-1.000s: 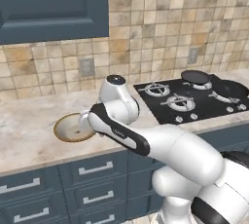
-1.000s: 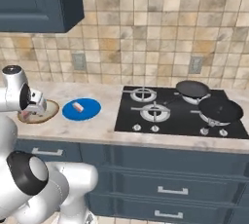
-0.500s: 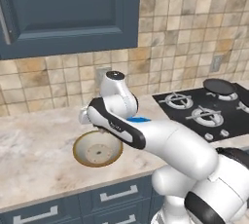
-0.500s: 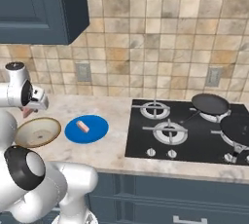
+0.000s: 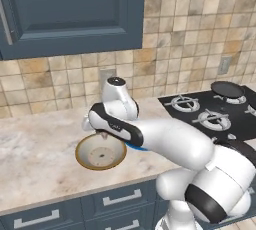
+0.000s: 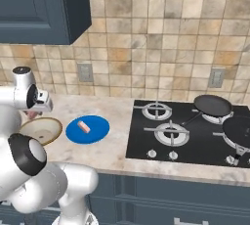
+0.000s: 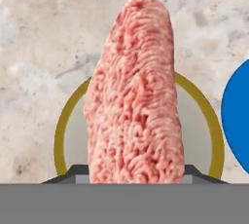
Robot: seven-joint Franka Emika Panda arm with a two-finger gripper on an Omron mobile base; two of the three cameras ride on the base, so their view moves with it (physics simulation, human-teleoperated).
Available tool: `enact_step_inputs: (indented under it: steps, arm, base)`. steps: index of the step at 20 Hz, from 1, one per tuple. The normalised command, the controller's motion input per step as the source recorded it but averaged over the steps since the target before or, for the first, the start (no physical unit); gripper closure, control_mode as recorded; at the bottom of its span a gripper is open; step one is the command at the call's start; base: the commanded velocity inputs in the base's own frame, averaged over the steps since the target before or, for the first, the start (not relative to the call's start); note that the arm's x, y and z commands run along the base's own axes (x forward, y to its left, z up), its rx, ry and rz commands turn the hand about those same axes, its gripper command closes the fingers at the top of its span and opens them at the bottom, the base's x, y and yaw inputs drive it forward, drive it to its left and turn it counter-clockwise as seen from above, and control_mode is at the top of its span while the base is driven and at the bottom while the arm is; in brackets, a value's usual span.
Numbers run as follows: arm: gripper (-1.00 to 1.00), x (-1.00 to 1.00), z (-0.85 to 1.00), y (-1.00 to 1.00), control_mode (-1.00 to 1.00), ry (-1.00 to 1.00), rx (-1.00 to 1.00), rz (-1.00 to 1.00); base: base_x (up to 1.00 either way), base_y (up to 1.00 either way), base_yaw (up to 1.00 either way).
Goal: Place one of the steaks on the plate and the other in the bowl. Then place the bowl in the fridge.
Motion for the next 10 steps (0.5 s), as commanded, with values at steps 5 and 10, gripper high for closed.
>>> enact_step_inputs:
  steps: [5, 10]
  arm:
    - [1.0, 0.0, -0.66, 0.0, -1.0, -0.01, -0.07, 0.02]
    - [1.0, 0.0, -0.58, 0.0, -1.0, 0.0, 0.0, 0.0]
  base:
    - [0.0, 0.0, 0.0]
    - [0.0, 0.0, 0.0]
